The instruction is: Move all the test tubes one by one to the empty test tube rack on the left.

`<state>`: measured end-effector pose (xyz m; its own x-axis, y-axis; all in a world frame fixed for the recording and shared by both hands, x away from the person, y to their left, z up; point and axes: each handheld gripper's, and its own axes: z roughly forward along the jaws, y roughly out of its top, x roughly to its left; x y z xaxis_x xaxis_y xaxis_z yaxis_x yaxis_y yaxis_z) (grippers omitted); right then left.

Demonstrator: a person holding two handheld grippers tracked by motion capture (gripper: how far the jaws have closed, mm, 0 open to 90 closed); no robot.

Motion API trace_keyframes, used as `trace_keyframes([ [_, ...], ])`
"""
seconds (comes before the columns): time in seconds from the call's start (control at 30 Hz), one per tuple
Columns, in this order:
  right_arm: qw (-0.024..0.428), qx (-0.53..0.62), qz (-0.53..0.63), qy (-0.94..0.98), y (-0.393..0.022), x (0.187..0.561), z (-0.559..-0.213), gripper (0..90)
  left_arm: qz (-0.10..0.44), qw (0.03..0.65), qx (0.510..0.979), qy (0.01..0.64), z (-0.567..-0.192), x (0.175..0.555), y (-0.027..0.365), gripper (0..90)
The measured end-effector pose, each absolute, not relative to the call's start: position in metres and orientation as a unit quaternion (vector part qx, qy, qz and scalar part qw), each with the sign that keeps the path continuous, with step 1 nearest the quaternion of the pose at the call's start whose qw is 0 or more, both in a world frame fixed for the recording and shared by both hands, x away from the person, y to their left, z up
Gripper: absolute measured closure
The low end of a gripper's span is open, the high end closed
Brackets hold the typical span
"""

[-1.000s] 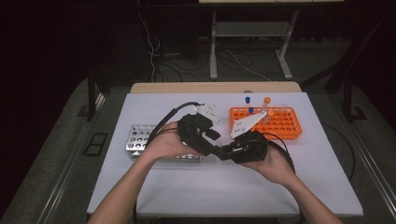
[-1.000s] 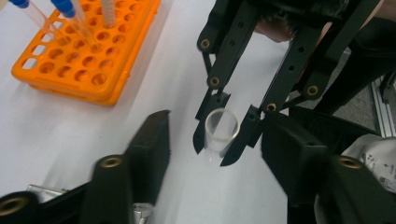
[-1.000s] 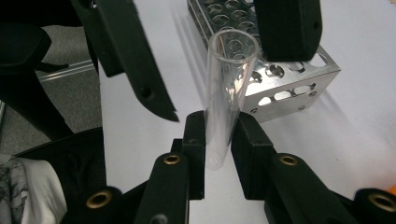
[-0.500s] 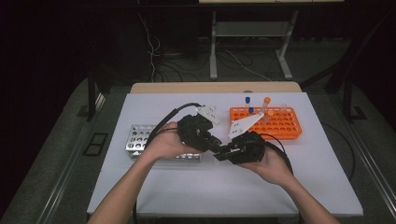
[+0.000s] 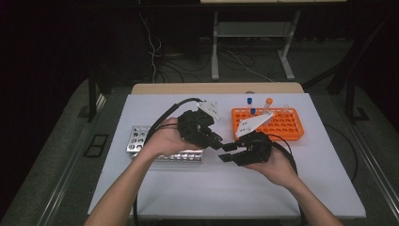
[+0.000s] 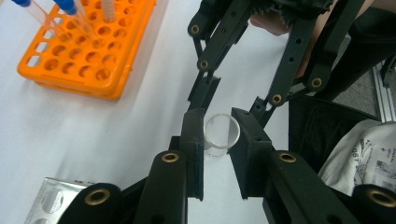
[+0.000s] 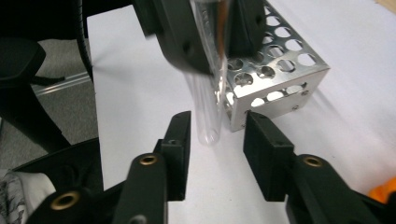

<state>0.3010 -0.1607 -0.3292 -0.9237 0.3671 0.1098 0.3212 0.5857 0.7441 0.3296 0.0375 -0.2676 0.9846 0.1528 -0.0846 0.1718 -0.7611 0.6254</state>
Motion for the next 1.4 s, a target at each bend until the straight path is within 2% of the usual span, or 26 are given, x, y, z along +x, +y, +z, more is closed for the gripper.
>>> trace_keyframes([
  [0.27,0.034,0.223,0.429,0.875,-0.179,0.301,-0.33,37.0,-0.001,0.34,0.935,0.099,-0.259,0.338,0.045,74.5],
  [0.43,0.042,0.246,0.44,0.863,-0.19,0.298,-0.334,12.6,0.005,0.338,0.935,0.106,-0.255,0.343,0.048,74.5],
  [0.5,0.044,0.255,0.445,0.857,-0.195,0.297,-0.336,10.6,0.007,0.34,0.934,0.108,-0.254,0.345,0.049,74.5],
  [0.57,0.044,0.263,0.446,0.854,-0.199,0.296,-0.337,0.0,0.007,0.339,0.934,0.112,-0.252,0.347,0.05,74.5],
  [1.4,0.028,0.3,0.459,0.836,-0.236,0.285,-0.359,0.3,0.037,0.335,0.923,0.186,-0.263,0.398,0.078,74.5],
])
